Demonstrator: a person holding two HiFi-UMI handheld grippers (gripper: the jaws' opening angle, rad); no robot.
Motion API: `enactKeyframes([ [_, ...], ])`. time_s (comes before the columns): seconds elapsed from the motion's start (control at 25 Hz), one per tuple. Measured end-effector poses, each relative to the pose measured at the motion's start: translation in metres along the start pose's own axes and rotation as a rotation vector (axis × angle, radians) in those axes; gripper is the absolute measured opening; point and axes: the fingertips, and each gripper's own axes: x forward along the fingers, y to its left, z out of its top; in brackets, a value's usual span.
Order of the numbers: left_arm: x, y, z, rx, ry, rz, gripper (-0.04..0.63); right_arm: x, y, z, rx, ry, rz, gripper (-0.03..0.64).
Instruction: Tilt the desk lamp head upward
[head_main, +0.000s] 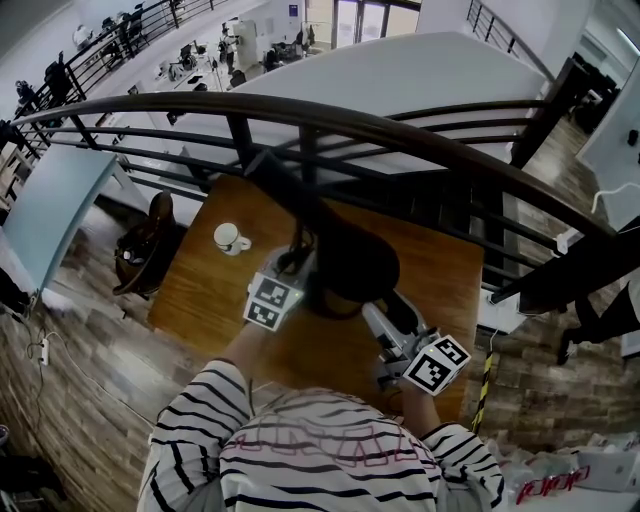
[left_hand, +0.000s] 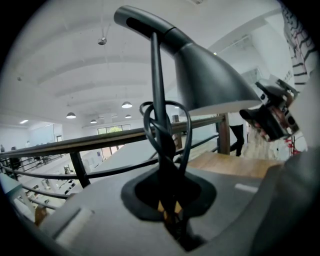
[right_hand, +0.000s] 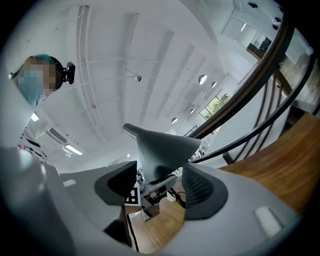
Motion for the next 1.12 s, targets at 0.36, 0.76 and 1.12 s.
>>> enactKeyframes([
  [0.36,-0.001,0.002,-0.002,-0.01,0.001,0.0,0.021,-0.014,0.013,0.035,-0.073,-0.067,-0.039,0.275],
  [0.76,-0.001,-0.002,-0.001,-0.012,0.007,-0.007,0.019,-0.026,0.029,0.08,-0.174,-0.136,-0.067,0.284],
  [1.12,0.001,-0.002,0.0,-0.024,-0.007,0.0,0.018,-0.026,0.05,0.129,-0.33,-0.186,-0.075,0.285],
])
